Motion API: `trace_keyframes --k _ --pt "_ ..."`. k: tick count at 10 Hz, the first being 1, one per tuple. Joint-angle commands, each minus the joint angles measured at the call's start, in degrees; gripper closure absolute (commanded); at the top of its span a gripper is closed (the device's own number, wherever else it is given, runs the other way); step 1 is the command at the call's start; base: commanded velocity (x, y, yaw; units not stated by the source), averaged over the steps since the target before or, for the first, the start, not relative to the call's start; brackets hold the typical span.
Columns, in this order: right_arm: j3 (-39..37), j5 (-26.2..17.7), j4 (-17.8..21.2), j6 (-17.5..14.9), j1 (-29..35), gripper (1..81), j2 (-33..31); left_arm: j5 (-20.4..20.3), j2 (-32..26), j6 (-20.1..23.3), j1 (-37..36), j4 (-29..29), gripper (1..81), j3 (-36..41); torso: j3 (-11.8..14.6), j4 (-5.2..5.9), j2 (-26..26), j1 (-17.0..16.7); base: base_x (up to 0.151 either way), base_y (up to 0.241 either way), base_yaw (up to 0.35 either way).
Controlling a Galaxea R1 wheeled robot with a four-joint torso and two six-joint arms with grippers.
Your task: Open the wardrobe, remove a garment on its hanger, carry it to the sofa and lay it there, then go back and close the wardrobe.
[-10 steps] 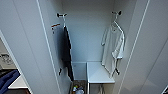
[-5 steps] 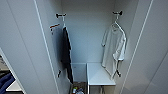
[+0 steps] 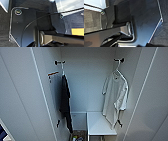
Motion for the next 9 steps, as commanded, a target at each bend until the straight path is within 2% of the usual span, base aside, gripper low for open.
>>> trace_keyframes --k 1,3,9 --pt "0.34 -2.64 -0.74 -0.09 2.32 1.0 -0.31 2.93 -0.31 0.57 -2.00 0.84 1.0 0.57 0.00 0.00 0.00 0.03 0.076 -0.084 0.000" --pt "0.34 -2.64 -0.74 -0.18 2.40 1.0 -0.31 2.84 -0.31 0.57 -2.01 0.84 1.0 0.57 -0.02 0.00 0.02 0.06 0.076 -0.082 0.000" --pt "0.34 -2.64 -1.70 -0.18 2.41 1.0 -0.31 2.84 -0.05 0.48 -2.09 0.84 1.0 0.57 -0.02 0.00 0.00 0.03 0.076 0.000 0.000"
